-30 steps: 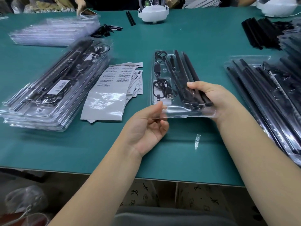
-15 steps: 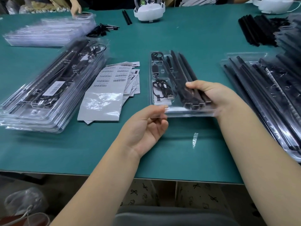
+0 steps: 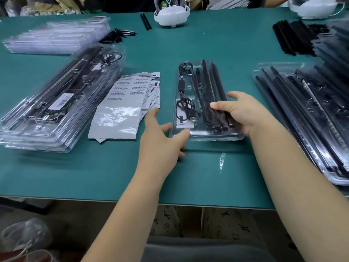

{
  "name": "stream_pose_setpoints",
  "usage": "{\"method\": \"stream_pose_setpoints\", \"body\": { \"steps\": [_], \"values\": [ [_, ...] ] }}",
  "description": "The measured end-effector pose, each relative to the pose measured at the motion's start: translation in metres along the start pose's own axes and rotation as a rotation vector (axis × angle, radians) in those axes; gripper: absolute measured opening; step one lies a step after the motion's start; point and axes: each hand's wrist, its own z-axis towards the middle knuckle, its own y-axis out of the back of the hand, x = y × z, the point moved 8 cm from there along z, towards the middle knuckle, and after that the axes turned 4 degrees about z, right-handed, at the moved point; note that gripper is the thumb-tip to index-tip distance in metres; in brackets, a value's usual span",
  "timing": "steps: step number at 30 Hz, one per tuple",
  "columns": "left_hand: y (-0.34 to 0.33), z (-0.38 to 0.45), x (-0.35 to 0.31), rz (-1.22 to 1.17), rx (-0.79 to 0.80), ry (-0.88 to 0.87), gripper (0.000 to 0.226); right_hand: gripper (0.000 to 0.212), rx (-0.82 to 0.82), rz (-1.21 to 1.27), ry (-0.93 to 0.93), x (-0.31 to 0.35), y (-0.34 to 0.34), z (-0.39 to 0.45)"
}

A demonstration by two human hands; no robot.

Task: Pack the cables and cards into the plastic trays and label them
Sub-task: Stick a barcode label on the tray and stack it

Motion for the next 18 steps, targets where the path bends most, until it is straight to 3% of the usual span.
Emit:
{"method": "stream_pose_setpoints", "body": {
  "steps": [2,5,10,14,18],
  "values": [
    [0.002,0.001,-0.005,0.319,-0.002,-0.083,0.057,0.089,-0.021,-0.073,0.011,0.001,0.002,0.0],
    [0.004,-0.001,-0.02,0.716,-0.049,-0.272,0.045,0.085,-0.117,-0.402,0.126,0.013,0.008,-0.003],
    [0.0,0.001,-0.026,0.754,0.147,-0.397,0.032,0.066,-0.221,-0.874,0.181,0.023,0.012,-0.012],
    [0.0,0.004,-0.025,0.823,0.208,-0.456,0.034,0.07,-0.197,-0.913,0.158,0.02,0.013,-0.008],
    [-0.007,0.0,-0.022,0.787,0.338,-0.452,0.031,0.073,-0.12,-0.897,0.318,0.027,-0.005,-0.012]
  ]
}}
